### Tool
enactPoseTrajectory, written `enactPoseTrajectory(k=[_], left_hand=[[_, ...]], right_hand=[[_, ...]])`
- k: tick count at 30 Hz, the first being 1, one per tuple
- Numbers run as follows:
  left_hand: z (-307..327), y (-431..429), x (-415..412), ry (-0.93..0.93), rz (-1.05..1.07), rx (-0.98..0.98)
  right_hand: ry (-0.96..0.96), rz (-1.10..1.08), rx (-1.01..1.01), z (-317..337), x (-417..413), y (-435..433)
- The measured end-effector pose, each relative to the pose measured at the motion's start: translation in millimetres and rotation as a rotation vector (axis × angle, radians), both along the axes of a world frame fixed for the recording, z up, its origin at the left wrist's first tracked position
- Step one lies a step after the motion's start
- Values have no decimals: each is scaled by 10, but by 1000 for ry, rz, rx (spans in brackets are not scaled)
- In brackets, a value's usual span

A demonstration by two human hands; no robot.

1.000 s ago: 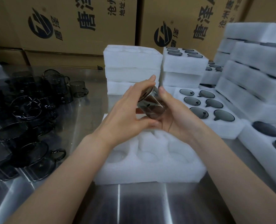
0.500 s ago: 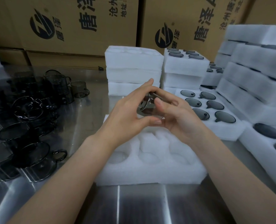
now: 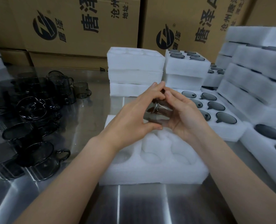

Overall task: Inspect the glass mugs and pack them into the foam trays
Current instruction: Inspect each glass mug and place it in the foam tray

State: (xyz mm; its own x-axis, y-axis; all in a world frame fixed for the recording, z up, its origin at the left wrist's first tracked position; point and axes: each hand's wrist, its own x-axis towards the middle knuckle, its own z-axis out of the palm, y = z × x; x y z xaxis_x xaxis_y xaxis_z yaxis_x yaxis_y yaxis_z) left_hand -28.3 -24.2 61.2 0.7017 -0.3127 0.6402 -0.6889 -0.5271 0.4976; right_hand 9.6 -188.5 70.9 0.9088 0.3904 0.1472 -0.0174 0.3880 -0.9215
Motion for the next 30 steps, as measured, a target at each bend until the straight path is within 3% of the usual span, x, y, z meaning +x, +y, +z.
enactPoseTrajectory(k=[5, 9, 13, 17, 20, 26, 30], left_hand=[[20, 70, -31, 65, 39, -197], [60, 143, -37, 207, 28, -329], [66, 370, 21, 171, 323, -535], [-144, 521, 73, 421, 540, -523], [-245, 514, 105, 579, 492, -586], [-252, 490, 103, 618, 428, -690], [-258, 481, 106, 651, 384, -756]], right_hand=[[-18, 131, -56, -9, -10, 12], [-47, 65, -138, -10, -20, 2], [-194, 4, -296, 20, -65, 20], [-437, 8, -508, 119, -151, 66], [-487, 61, -536, 166, -203, 137], [-453, 75, -591, 204, -193, 284], [-673, 64, -725, 303, -152, 378]])
